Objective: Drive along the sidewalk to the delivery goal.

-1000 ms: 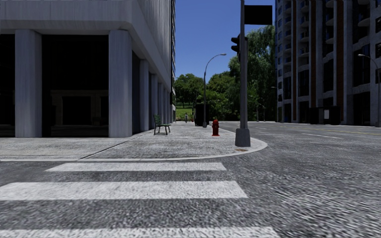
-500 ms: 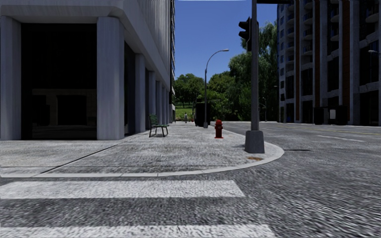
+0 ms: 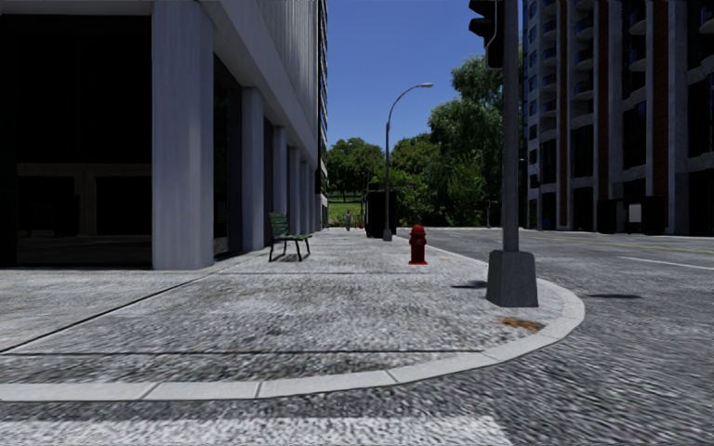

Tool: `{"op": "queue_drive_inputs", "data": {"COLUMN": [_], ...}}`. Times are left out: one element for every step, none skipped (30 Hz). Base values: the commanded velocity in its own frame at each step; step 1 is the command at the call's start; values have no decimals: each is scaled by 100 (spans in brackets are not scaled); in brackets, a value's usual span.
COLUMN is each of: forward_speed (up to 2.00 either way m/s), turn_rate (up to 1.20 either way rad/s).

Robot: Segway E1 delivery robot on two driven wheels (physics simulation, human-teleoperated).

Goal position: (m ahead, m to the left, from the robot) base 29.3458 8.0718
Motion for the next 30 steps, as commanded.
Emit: {"op": "queue_drive_inputs", "data": {"forward_speed": [200, 200, 200, 200, 200, 200, 200, 200, 200, 200, 200, 200, 199, 184, 184, 170, 166, 165, 165, 165, 164, 164, 163, 163, 160, 160, 155, 152, 152, 152], "turn_rate": [0, 0, 0, 0, 0, 0, 0, 0, 0, 0, 0, 0, 0, 0, 0, 0, 0, 0, 0, 0, 0, 0, 0, 0, 0, 0, 0, 0, 0, 0]}}
